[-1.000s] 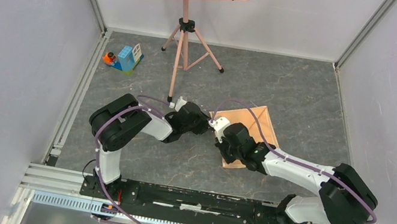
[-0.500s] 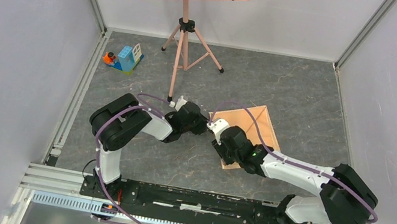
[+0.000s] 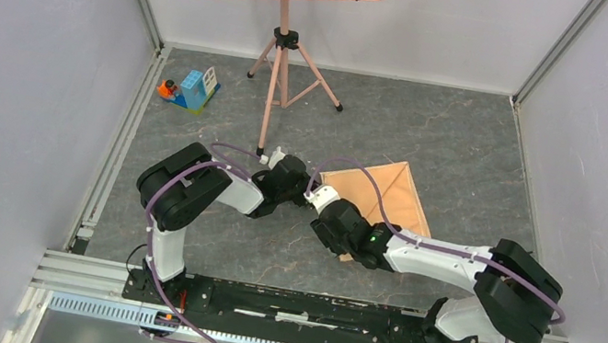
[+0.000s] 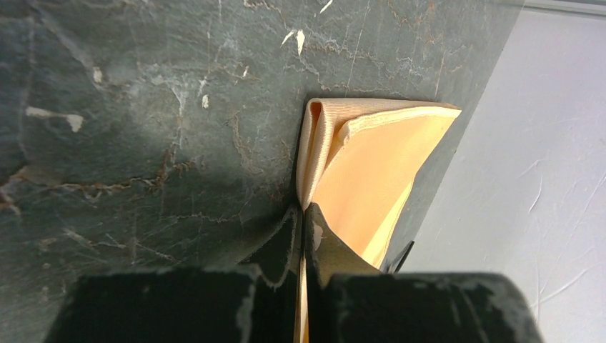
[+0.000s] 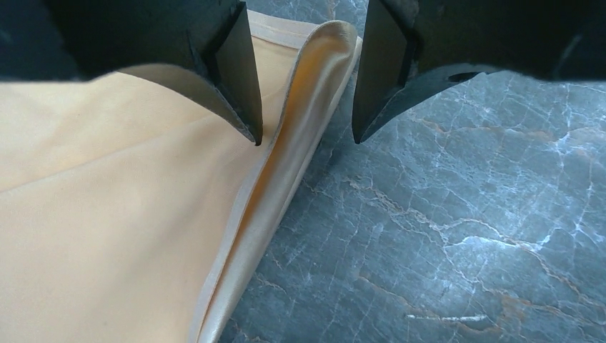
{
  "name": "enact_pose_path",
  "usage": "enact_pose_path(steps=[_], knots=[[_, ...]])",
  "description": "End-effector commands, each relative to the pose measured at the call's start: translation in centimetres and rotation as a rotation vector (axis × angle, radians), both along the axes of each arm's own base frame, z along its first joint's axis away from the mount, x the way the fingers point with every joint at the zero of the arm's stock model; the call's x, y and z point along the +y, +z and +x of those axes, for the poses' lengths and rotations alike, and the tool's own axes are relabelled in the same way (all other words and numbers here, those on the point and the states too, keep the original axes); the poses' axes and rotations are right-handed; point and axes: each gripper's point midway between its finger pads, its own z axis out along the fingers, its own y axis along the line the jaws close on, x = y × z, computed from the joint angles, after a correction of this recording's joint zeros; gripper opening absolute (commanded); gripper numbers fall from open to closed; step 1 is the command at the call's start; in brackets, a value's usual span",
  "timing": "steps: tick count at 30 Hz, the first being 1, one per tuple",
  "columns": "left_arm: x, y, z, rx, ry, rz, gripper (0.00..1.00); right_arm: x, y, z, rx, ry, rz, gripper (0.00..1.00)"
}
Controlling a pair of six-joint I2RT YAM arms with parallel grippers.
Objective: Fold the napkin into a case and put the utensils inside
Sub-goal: Pick up the upper triangle-folded napkin from the center of the board, then turn over the upper triangle folded napkin at the center of the board.
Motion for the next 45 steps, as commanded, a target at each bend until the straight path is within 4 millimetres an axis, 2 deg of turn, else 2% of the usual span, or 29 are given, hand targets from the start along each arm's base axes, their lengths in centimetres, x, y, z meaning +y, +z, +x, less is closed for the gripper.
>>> enact_pose_path(steps=[1,7,9,11,15,17,18,24,30,34,38,43,45], knots=[[0.4,-0.3,-0.6,0.039,0.003,0.006,0.02,0.5,0.6,0.8,-0.034,-0.045,-0.001,0.56],[0.8,-0.6,-0.7,0.072,0.004,0.021,0.02,-1.2,-1.3,0.2,-0.023,-0.069,-0.035,0.56],[0.9,-0.7,-0.8,0.085,0.005,0.027,0.02,-1.7,-2.1,0.1,-0.02,-0.077,-0.058,0.53],[0.8,-0.7,-0.7,0.089,0.001,0.023,0.02,-2.1,-2.7,0.1,-0.016,-0.084,-0.074,0.45],[1.2,-0.7,-0.9,0.097,-0.001,0.035,0.02,-2.9,-2.8,0.4,-0.041,-0.119,-0.091,0.19],[1.5,-0.5,-0.9,0.101,0.002,0.052,0.02,-2.9,-2.3,0.7,-0.059,-0.121,-0.09,0.02],[1.7,-0.4,-0.8,0.109,0.006,0.066,0.02,-2.7,-1.9,0.8,-0.065,-0.116,-0.087,0.0],[3.2,1.4,-1.6,0.203,0.021,0.191,0.02,0.5,1.2,0.4,-0.045,-0.021,0.051,0.0],[5.5,6.2,-3.2,0.247,0.041,0.24,0.02,3.9,4.6,-1.0,0.018,0.059,0.229,0.0],[8.6,9.2,-5.6,0.269,0.084,0.237,0.02,7.5,7.1,-2.9,0.067,0.15,0.369,0.0],[14.8,12.6,-8.3,0.25,0.186,0.313,0.02,12.3,10.1,-6.4,0.131,0.286,0.495,0.0],[22.9,20.4,-11.5,0.053,0.334,0.431,0.02,17.5,14.9,-10.6,0.235,0.48,0.719,0.0],[24.6,23.2,-12.6,-0.029,0.309,0.48,0.02,19.0,17.1,-12.2,0.299,0.55,0.823,0.0]])
